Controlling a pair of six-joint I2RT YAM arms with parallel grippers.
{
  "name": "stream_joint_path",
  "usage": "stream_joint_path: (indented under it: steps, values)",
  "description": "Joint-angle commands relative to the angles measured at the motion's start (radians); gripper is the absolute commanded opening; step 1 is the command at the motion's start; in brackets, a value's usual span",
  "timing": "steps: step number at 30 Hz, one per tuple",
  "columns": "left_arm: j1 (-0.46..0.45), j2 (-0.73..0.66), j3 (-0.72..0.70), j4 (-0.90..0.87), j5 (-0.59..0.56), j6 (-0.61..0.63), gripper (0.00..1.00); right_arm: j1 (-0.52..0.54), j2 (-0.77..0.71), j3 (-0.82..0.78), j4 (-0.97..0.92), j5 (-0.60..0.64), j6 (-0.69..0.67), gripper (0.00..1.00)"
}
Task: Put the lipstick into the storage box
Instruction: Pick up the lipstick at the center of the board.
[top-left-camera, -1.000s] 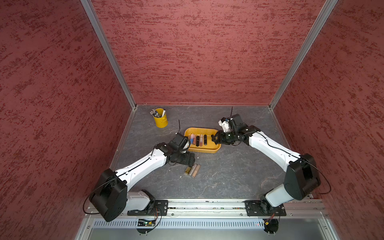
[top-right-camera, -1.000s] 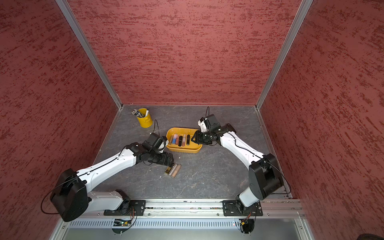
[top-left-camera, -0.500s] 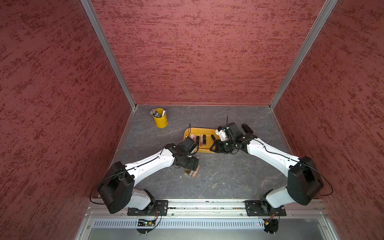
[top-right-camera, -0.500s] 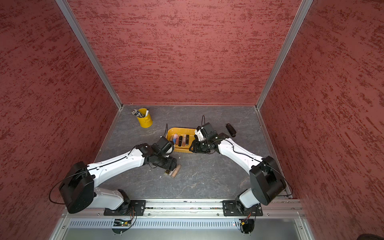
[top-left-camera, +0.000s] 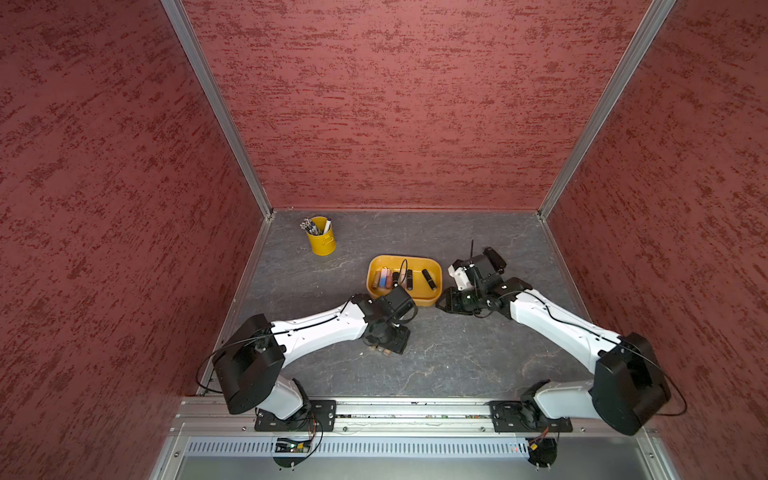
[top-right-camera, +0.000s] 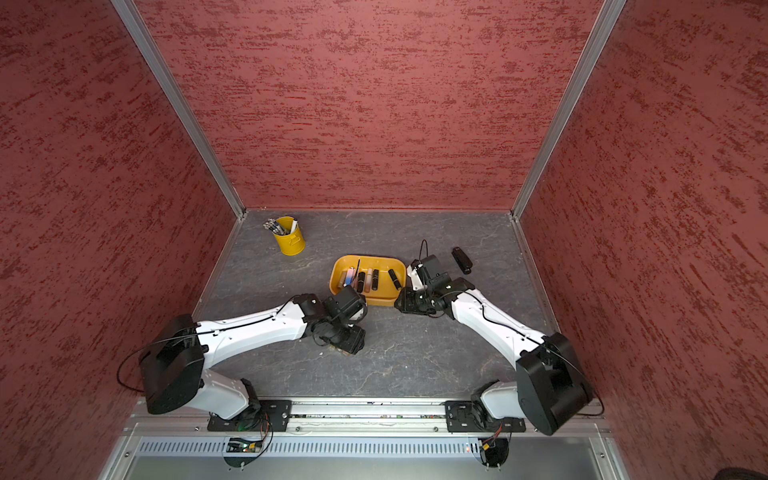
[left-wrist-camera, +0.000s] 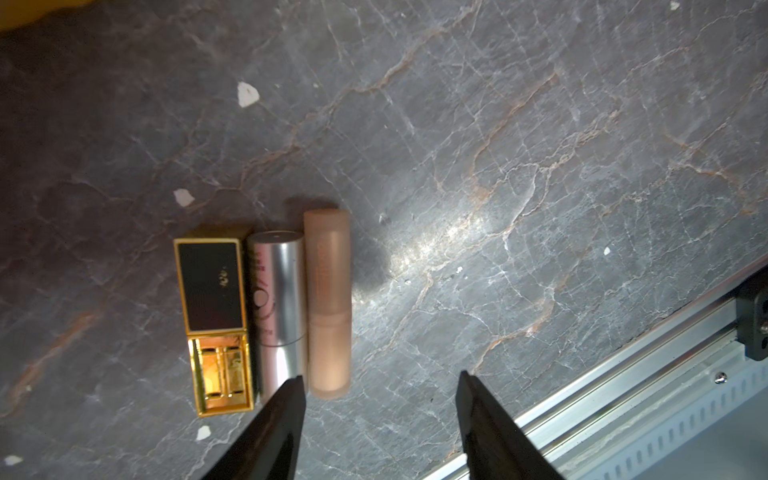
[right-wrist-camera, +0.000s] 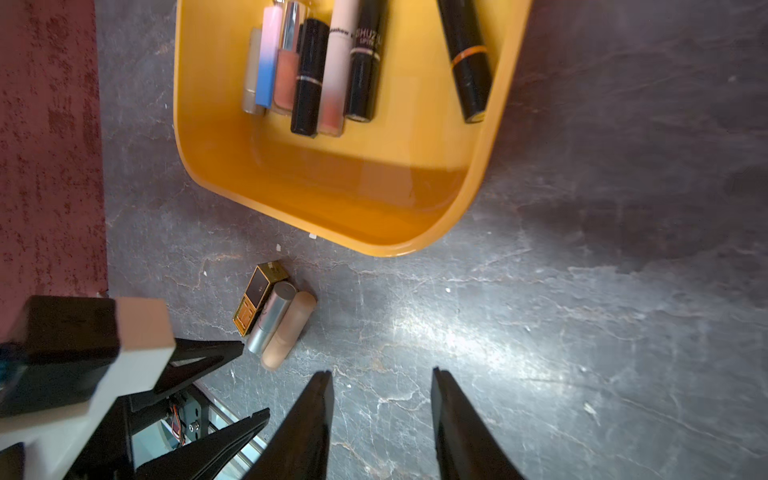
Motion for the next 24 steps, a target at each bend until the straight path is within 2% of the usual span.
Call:
stream_joint_path:
  steps: [1, 8, 24]
  values:
    - [-0.011, 0.017, 0.024, 0.003, -0.008, -0.016, 0.59, -0.020, -0.032, -0.023, -0.011, 0.024, 0.003, 0.43]
    - [-0.021, 0.066, 0.035, -0.005, 0.006, -0.008, 0.53, -0.033, -0.045, -0.045, 0.004, 0.009, 0.014, 0.43]
    - [-0.044, 0.173, 0.102, -0.103, -0.082, -0.005, 0.53, -0.042, -0.029, -0.053, 0.031, -0.022, 0.018, 0.43]
